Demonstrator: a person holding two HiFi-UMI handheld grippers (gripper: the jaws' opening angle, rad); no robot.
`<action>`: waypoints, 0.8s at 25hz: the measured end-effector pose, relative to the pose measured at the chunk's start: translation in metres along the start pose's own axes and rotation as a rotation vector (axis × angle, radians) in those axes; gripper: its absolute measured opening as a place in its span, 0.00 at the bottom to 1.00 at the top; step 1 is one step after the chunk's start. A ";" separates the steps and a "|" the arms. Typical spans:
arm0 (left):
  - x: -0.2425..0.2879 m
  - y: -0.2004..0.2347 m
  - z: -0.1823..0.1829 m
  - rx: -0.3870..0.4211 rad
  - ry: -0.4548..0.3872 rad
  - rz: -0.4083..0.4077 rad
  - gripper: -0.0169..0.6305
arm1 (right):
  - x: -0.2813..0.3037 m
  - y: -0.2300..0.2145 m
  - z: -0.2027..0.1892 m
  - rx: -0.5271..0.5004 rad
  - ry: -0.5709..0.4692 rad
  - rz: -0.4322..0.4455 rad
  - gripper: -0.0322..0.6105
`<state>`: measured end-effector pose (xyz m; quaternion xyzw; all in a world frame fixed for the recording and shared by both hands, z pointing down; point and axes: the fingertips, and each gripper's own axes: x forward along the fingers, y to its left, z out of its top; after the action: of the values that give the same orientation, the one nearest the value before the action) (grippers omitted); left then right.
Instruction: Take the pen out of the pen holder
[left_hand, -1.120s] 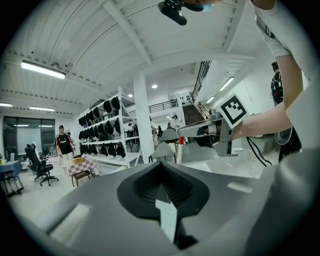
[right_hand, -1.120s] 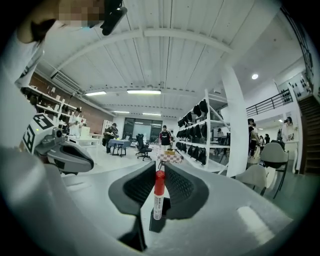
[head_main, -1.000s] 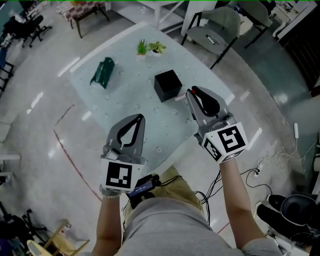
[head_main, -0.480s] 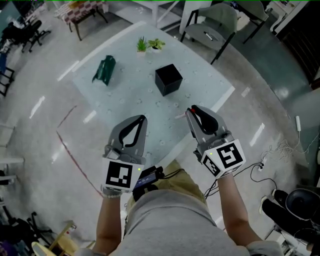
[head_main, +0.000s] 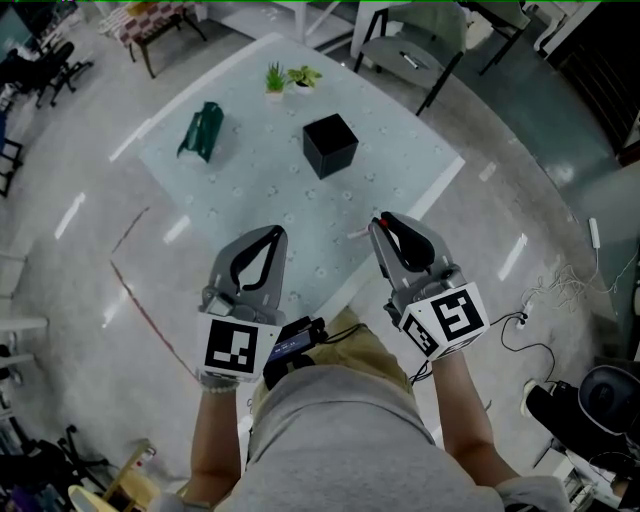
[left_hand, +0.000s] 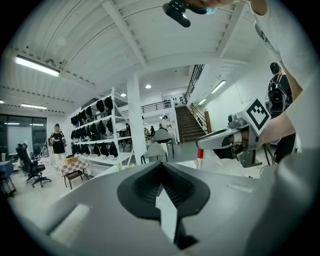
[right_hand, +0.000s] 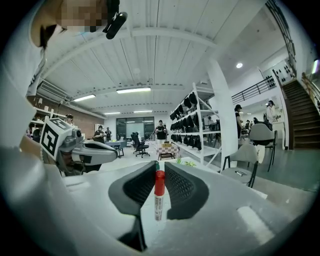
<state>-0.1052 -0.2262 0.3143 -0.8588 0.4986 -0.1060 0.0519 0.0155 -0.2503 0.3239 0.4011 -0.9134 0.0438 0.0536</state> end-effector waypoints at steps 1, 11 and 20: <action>0.000 0.000 0.000 -0.003 -0.002 0.001 0.03 | 0.000 0.001 -0.001 0.000 0.002 0.003 0.14; 0.002 -0.001 -0.004 -0.012 0.004 -0.002 0.03 | 0.003 0.005 -0.003 0.005 0.009 0.008 0.14; 0.002 0.002 -0.006 -0.016 0.005 -0.002 0.03 | 0.008 0.005 -0.001 -0.001 0.012 0.005 0.14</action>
<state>-0.1073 -0.2284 0.3203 -0.8594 0.4987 -0.1041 0.0437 0.0064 -0.2528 0.3258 0.3987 -0.9141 0.0457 0.0590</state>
